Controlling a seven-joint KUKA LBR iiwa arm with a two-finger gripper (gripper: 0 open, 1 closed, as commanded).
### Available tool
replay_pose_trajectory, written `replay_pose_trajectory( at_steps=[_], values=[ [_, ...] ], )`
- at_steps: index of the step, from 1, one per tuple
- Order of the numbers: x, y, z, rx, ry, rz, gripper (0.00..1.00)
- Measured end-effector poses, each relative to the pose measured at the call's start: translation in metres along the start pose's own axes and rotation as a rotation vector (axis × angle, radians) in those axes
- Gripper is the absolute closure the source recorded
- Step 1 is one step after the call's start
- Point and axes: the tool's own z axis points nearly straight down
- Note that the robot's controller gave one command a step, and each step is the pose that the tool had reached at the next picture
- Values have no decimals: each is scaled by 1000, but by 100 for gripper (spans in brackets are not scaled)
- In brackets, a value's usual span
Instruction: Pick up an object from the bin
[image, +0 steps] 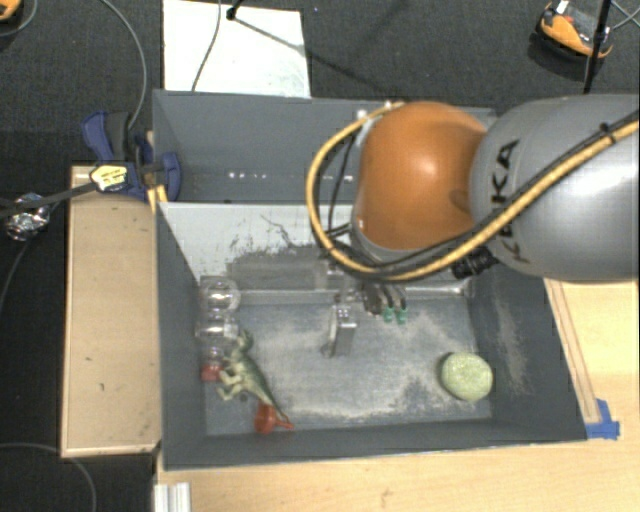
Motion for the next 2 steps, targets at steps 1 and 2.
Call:
replay_pose_trajectory(
  at_steps=[1,2],
  values=[
    [-2,-1,-5,-1,-9,5,0],
    [4,39,65,-2,-10,-60,0]
  ],
)
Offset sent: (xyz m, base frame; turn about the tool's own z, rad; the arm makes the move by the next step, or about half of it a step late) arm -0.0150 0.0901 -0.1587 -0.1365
